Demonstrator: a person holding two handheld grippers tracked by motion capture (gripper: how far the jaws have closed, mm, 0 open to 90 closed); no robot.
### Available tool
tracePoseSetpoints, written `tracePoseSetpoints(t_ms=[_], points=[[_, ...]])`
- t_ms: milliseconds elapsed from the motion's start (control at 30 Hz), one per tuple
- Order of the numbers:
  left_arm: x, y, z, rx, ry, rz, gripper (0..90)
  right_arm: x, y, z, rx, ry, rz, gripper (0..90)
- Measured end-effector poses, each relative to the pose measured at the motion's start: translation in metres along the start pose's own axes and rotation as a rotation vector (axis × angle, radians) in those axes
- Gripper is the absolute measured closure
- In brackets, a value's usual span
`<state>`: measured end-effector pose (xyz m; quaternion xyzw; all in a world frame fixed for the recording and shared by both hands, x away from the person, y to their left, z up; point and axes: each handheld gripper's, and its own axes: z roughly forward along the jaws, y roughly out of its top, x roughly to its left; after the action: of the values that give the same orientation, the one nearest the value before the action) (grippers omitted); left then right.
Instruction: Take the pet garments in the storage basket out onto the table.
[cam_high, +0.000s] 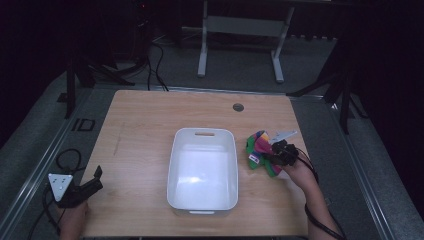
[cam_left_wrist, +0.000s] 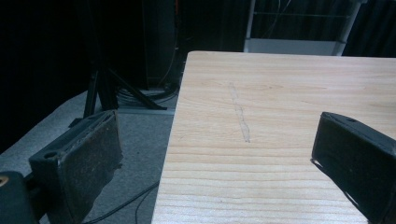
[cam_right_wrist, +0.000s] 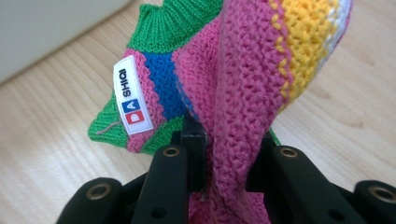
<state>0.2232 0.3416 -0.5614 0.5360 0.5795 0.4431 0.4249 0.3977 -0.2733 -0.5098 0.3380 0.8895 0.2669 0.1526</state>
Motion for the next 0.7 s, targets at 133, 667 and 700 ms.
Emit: tracePoseSetpoints(t_ms=[133,667,700], points=[[0.0,0.0,0.0,0.0,0.0,0.002,2.2,0.001,-0.005,0.011,0.006,0.008,0.015,75.3],[0.0,0.0,0.0,-0.003,0.001,0.0,2.2,0.009,0.003,0.003,-0.005,-0.002,-0.01,43.8],[0.0,0.0,0.0,-0.002,0.002,0.0,2.2,0.009,0.004,-0.001,-0.018,-0.008,-0.005,40.8]])
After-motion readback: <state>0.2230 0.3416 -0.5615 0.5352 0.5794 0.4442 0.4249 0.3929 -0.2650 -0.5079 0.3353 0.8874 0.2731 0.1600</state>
